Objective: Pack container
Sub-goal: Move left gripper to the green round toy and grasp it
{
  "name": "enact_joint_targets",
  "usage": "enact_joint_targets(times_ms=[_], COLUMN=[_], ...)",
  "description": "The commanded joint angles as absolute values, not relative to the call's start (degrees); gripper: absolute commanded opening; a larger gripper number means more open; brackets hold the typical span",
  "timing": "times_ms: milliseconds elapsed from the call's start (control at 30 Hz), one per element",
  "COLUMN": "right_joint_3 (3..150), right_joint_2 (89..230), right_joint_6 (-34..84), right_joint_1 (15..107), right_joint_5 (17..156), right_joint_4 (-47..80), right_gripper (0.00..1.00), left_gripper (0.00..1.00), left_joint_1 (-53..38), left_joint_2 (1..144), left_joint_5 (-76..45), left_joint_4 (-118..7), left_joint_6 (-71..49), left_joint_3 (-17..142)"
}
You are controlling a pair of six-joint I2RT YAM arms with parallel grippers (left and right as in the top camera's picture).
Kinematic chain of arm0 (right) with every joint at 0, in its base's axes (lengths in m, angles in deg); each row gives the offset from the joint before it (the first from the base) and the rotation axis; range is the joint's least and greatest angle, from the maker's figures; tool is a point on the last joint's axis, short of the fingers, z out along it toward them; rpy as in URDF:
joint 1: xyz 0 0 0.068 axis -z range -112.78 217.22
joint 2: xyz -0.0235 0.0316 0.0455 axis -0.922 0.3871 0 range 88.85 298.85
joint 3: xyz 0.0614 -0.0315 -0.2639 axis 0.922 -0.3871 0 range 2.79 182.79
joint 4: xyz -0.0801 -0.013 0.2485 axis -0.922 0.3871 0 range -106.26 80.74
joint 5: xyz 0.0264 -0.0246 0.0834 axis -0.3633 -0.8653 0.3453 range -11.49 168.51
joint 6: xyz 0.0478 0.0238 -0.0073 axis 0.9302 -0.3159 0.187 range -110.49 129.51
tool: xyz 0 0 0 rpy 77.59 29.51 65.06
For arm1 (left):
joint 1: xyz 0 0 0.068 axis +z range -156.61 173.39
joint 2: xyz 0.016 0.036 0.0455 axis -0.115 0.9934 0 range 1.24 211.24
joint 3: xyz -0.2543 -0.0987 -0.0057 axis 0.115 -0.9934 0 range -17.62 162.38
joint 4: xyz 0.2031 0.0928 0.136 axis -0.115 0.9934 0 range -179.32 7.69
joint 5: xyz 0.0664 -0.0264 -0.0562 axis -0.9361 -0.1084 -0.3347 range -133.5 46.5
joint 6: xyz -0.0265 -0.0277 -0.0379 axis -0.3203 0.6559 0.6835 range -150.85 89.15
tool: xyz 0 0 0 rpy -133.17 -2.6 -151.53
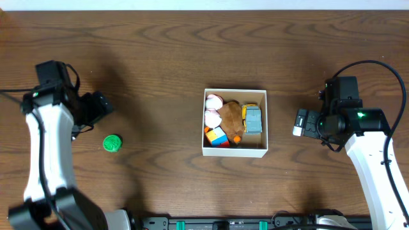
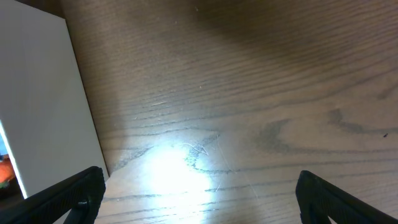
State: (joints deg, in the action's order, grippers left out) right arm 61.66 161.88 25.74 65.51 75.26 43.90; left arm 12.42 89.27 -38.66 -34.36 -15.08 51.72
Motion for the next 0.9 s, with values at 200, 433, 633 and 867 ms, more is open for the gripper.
enact_joint_targets(times_ms=[200, 433, 633, 867], right_joint_3=[62.5, 62.5, 62.5, 62.5], right_joint_2=[161.1, 161.1, 161.1, 161.1], right_joint_6=[25.3, 25.3, 25.3, 25.3], right_joint_1=[65.9, 65.9, 65.9, 65.9], right_joint_5=[74.9, 74.9, 74.9, 74.9], right_joint_4=[43.9, 43.9, 43.9, 44.0], right_gripper=[0.99, 0.99, 0.99, 0.99], left_gripper=[0.98, 0.98, 0.98, 0.98], left_joint_1=[12.6, 12.6, 12.6, 12.6], left_joint_2=[102.6, 107.6, 108.0, 108.0], left_joint_5=[-31.8, -31.7, -31.5, -31.5], left_joint_4=[-35.2, -37.7, -42.1, -44.0], left_joint_6=[-16.7, -16.8, -16.8, -16.8], left_joint_3=[50.8, 49.2, 44.4, 41.5])
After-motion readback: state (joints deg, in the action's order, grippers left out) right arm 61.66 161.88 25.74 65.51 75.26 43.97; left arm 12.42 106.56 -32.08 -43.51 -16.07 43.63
